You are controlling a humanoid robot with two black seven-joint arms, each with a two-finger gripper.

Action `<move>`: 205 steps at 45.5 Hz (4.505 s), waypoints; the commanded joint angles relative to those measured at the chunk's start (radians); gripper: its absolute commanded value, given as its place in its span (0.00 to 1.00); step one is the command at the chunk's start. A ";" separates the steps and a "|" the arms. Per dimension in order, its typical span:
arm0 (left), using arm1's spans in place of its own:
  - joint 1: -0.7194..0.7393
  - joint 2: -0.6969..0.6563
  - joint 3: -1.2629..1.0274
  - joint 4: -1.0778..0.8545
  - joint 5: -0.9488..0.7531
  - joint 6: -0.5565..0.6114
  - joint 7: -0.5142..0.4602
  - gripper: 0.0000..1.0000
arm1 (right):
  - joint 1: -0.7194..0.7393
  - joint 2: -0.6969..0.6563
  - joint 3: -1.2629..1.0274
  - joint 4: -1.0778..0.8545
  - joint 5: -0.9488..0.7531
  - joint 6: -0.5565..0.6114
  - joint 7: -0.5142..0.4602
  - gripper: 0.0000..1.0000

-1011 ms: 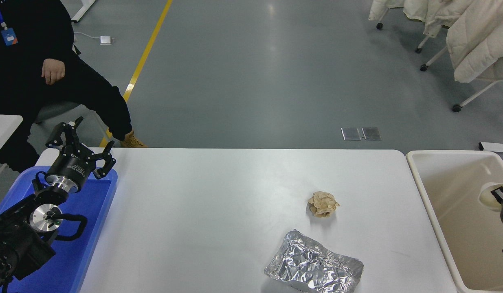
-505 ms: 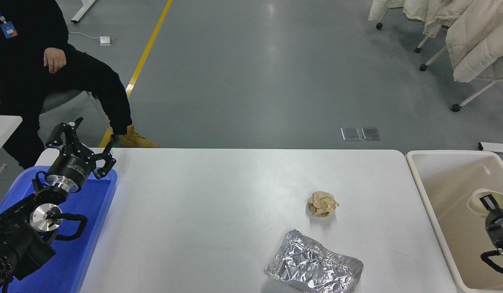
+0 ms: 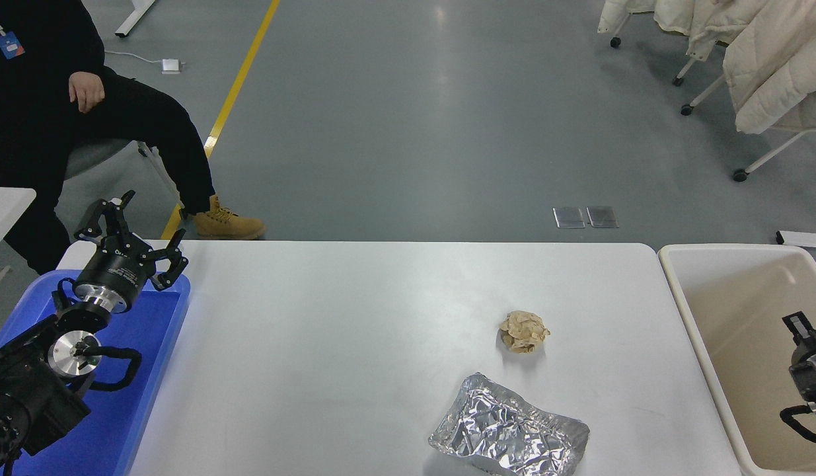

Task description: Clean the table surface

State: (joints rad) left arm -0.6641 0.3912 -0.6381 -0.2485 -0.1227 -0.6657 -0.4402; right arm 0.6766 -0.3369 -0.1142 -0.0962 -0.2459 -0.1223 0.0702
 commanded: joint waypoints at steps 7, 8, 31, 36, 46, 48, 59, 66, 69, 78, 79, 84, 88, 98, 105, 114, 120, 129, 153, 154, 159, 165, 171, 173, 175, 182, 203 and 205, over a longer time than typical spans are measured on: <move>0.000 0.000 0.000 0.000 0.000 0.000 0.000 1.00 | 0.133 -0.094 0.002 0.111 0.020 0.001 0.008 1.00; 0.000 0.000 0.000 0.000 0.000 0.000 0.000 1.00 | 0.147 -0.102 0.002 0.124 0.020 0.001 0.008 1.00; 0.000 0.000 0.000 0.000 0.000 0.000 0.000 1.00 | 0.271 -0.214 0.444 0.700 0.019 0.007 0.172 1.00; 0.000 0.000 0.000 0.000 0.000 0.000 0.000 1.00 | 0.247 -0.211 0.496 0.803 0.019 0.006 0.172 1.00; 0.000 0.000 0.000 0.000 0.000 0.000 0.000 1.00 | 0.123 -0.061 0.755 0.843 0.019 -0.007 0.177 1.00; 0.000 0.000 0.000 0.000 0.000 0.000 0.000 1.00 | 0.092 -0.027 0.807 0.842 0.019 -0.007 0.186 1.00; 0.000 0.000 0.000 0.000 0.000 0.000 0.000 1.00 | 0.000 0.150 0.869 0.825 0.020 -0.007 0.404 1.00; 0.000 0.000 0.000 0.000 0.000 0.000 0.000 1.00 | -0.023 0.213 0.876 0.820 0.020 -0.008 0.462 1.00; 0.000 0.000 0.000 0.000 0.000 0.000 0.000 1.00 | -0.032 0.246 0.895 0.819 0.022 -0.008 0.465 1.00; 0.000 0.000 0.000 0.000 0.000 0.000 0.000 1.00 | -0.043 0.300 0.924 0.768 0.039 -0.007 0.465 1.00; 0.000 0.000 0.000 0.000 0.000 0.000 0.000 1.00 | -0.043 0.300 0.924 0.767 0.045 -0.007 0.465 1.00; 0.000 0.000 0.000 0.000 0.000 0.000 0.000 1.00 | -0.043 0.297 0.926 0.750 0.051 -0.007 0.465 1.00; 0.000 0.000 0.000 0.000 0.000 0.000 0.000 1.00 | -0.045 0.296 0.924 0.742 0.051 -0.003 0.465 1.00; 0.000 0.000 0.000 0.000 0.000 0.000 0.000 1.00 | -0.045 0.302 0.924 0.747 0.051 -0.003 0.465 1.00; 0.000 0.000 0.000 0.000 0.000 0.000 0.000 1.00 | -0.043 0.292 0.892 0.763 0.050 0.003 0.464 1.00; 0.000 0.000 0.000 0.000 0.000 0.000 0.000 1.00 | -0.008 0.251 0.684 0.774 0.030 0.001 0.464 1.00; 0.000 0.000 0.000 0.000 0.000 0.000 0.000 1.00 | 0.041 0.178 0.469 0.808 0.027 -0.003 0.461 1.00; 0.000 0.000 0.000 0.000 0.000 0.000 0.000 1.00 | 0.103 -0.008 0.271 0.938 -0.019 -0.002 0.447 1.00; -0.002 0.000 0.000 0.000 0.000 0.000 0.000 1.00 | 0.173 -0.516 -0.042 1.174 -0.323 0.010 0.445 1.00; -0.002 0.000 0.000 0.000 0.000 -0.002 0.000 1.00 | 0.173 -0.536 -0.041 1.185 -0.322 0.010 0.445 1.00; -0.002 0.000 0.000 0.000 0.000 -0.002 0.000 1.00 | 0.176 -0.655 -0.025 1.277 -0.314 0.010 0.445 1.00; -0.002 0.000 0.000 0.000 0.000 -0.002 0.000 1.00 | 0.173 -0.795 0.001 1.441 -0.314 0.012 0.450 1.00; -0.002 0.000 0.000 0.000 0.000 0.000 0.000 1.00 | 0.162 -0.853 -0.044 1.527 -0.334 0.020 0.450 1.00; -0.002 0.000 0.000 0.000 0.000 -0.002 0.000 1.00 | 0.167 -0.873 -0.083 1.537 -0.357 0.021 0.445 1.00; 0.000 0.000 0.000 0.000 0.000 -0.002 0.000 1.00 | 0.175 -0.889 -0.114 1.544 -0.398 0.027 0.442 1.00; -0.002 0.000 0.000 0.000 0.000 -0.002 0.000 1.00 | 0.179 -0.944 -0.196 1.550 -0.568 0.079 0.369 1.00; 0.000 0.000 0.000 0.000 0.000 -0.002 0.000 1.00 | 0.181 -1.027 -0.259 1.802 -0.633 0.231 0.060 1.00; 0.000 0.000 -0.002 0.000 0.000 -0.002 0.000 1.00 | 0.181 -1.019 -0.256 1.814 -0.632 0.231 0.036 1.00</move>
State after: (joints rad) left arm -0.6648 0.3912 -0.6381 -0.2485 -0.1227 -0.6668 -0.4403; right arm 0.8568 -1.3316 -0.3563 1.5819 -0.8608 0.0576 0.2450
